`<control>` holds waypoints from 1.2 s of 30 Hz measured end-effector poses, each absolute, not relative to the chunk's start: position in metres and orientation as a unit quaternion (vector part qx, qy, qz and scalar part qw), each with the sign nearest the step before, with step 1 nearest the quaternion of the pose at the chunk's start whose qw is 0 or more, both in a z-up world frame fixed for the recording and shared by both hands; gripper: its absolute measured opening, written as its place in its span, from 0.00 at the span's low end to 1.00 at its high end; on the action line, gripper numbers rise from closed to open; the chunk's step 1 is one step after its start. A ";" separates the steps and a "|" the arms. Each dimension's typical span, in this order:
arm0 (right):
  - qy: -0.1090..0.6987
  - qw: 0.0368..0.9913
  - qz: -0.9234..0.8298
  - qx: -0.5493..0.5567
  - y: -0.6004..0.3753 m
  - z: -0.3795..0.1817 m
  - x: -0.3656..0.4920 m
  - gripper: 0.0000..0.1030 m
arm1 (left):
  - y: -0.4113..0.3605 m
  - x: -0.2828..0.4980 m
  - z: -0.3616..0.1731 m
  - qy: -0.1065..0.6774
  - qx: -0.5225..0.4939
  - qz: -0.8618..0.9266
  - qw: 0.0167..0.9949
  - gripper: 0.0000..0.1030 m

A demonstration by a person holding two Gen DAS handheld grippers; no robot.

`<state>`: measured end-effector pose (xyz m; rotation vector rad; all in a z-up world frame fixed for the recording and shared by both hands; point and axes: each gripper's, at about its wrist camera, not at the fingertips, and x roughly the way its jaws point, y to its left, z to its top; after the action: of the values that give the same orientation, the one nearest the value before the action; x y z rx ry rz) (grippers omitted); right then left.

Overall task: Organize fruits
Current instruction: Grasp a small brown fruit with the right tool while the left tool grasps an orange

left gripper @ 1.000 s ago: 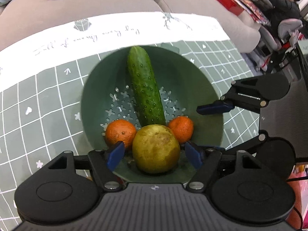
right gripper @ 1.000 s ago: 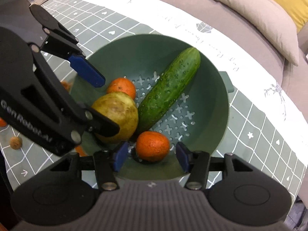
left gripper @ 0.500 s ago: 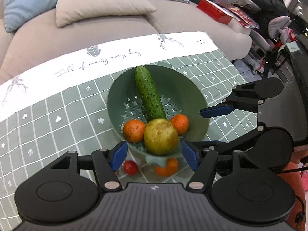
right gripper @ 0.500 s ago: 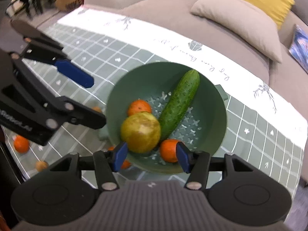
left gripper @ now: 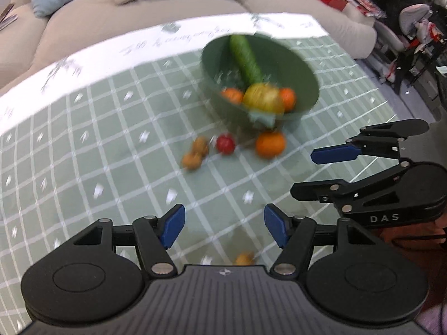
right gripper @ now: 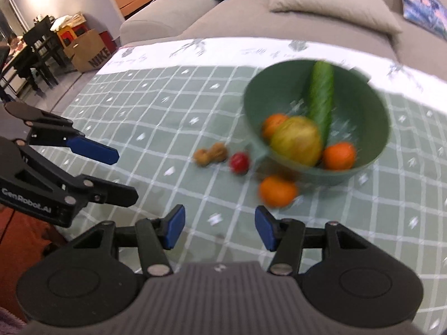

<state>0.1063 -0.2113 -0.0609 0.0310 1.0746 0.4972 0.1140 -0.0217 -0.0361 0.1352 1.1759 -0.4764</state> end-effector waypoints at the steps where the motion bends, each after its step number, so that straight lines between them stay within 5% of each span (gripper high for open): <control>1: 0.508 0.828 0.237 0.016 -0.205 -0.064 0.102 0.47 | -0.017 0.109 -0.039 0.552 0.063 -0.216 0.803 0.74; 13: 0.552 0.786 0.278 0.010 -0.156 -0.104 0.069 0.27 | 0.016 0.065 -0.077 0.593 0.076 -0.183 0.781 0.74; 25: 0.579 0.766 0.279 0.008 -0.140 -0.128 0.074 0.27 | 0.032 0.051 -0.110 0.612 0.058 -0.164 0.772 0.74; 36: 0.590 0.758 0.279 0.009 -0.135 -0.138 0.081 0.27 | 0.033 0.057 -0.119 0.614 0.037 -0.169 0.770 0.60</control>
<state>0.0812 -0.1348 -0.1384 0.0190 1.2855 0.6081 0.0571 0.0329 -0.1191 0.0802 1.3328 -0.3656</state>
